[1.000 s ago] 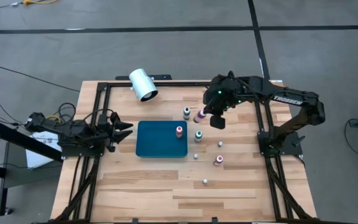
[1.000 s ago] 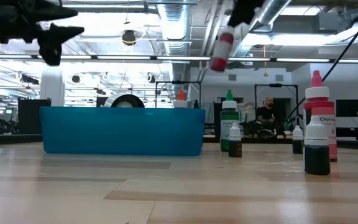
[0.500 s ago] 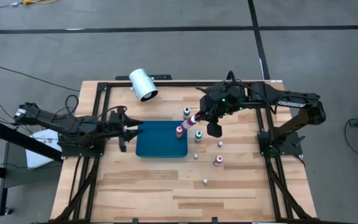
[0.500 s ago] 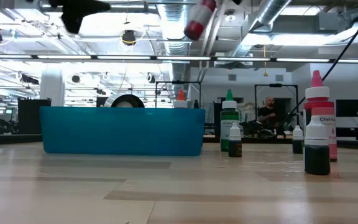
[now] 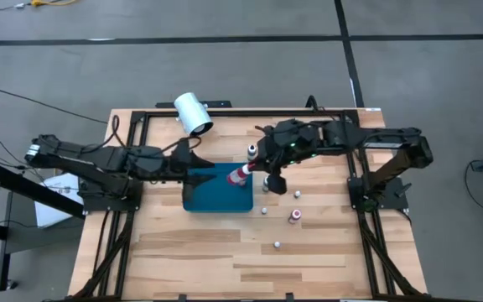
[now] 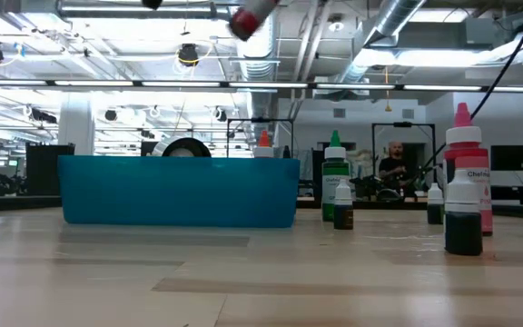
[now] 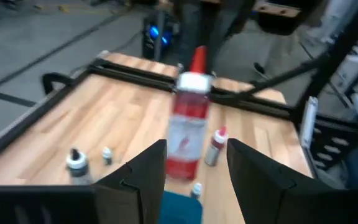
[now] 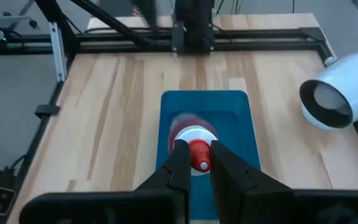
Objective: Pick & Place food coloring
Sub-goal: Put the large red food coloring bottle into the bin
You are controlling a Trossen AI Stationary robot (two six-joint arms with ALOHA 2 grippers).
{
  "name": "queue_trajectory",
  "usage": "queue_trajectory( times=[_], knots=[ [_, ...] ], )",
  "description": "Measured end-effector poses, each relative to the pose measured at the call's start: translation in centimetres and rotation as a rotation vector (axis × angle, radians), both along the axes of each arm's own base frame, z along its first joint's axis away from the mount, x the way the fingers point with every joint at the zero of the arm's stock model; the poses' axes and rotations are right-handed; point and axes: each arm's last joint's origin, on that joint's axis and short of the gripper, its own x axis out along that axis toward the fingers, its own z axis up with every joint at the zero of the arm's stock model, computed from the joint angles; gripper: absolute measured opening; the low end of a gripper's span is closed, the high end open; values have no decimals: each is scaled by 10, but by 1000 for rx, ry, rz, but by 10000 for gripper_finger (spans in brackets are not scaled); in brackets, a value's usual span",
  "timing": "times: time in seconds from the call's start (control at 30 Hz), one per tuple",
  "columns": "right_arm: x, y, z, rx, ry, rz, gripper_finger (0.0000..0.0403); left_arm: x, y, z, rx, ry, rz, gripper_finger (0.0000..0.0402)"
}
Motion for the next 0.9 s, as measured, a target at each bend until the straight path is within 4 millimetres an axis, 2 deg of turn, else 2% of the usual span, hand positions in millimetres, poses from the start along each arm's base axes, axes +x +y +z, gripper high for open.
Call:
queue_trajectory(
  times=[0.2,0.5,0.7,0.9],
  knots=[
    [26,4,-26,3,54,50,26,20,-5,-2,-14,101,-31,160],
    [48,5,-47,10,65,71,29,24,-7,-8,-77,151,-49,160],
    [58,4,-45,9,-15,91,28,27,-9,-13,-105,176,-89,160],
    [59,0,-44,13,-29,78,27,30,-6,-20,-130,232,-63,160]
  ],
)
